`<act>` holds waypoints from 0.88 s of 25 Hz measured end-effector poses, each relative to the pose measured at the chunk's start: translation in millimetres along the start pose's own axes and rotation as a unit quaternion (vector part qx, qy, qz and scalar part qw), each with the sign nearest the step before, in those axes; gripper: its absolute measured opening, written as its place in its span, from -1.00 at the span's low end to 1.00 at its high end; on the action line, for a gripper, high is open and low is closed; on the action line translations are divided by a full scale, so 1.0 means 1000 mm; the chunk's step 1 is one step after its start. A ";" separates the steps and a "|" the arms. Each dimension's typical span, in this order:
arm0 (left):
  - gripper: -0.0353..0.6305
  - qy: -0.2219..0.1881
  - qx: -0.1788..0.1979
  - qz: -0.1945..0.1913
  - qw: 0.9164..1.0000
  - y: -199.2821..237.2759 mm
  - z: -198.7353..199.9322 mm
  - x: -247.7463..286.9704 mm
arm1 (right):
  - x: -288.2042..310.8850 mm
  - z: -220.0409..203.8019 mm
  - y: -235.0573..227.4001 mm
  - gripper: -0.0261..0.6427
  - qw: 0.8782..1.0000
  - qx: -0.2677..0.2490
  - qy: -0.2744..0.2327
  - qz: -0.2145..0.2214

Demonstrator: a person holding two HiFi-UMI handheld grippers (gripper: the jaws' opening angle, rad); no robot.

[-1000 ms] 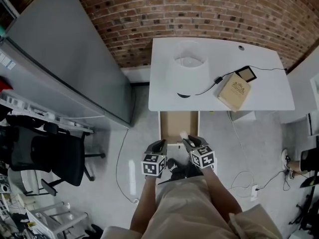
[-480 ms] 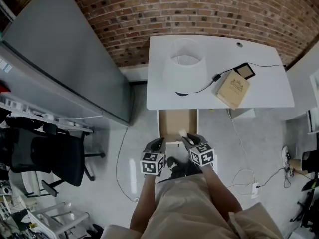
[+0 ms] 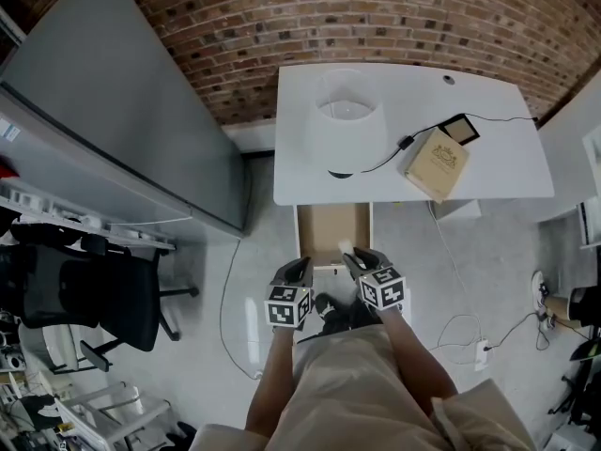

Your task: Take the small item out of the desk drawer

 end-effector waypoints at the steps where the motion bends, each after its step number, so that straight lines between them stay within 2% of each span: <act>1: -0.84 0.001 0.000 -0.001 1.000 -0.001 -0.001 0.001 | 0.000 0.000 0.000 -0.52 1.000 0.000 -0.001 0.000; 22: -0.84 0.009 -0.012 -0.027 1.000 -0.024 -0.009 0.012 | -0.013 -0.004 -0.004 -0.52 0.999 0.026 -0.016 0.013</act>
Point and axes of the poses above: the fingertips, and each gripper's own axes: x forward along the fingers, y to its left, z out of its top, the point moved 7 cm from there along -x, backward along the fingers, and after that the axes turned 1 degree about -z, right-handed, at the moved point
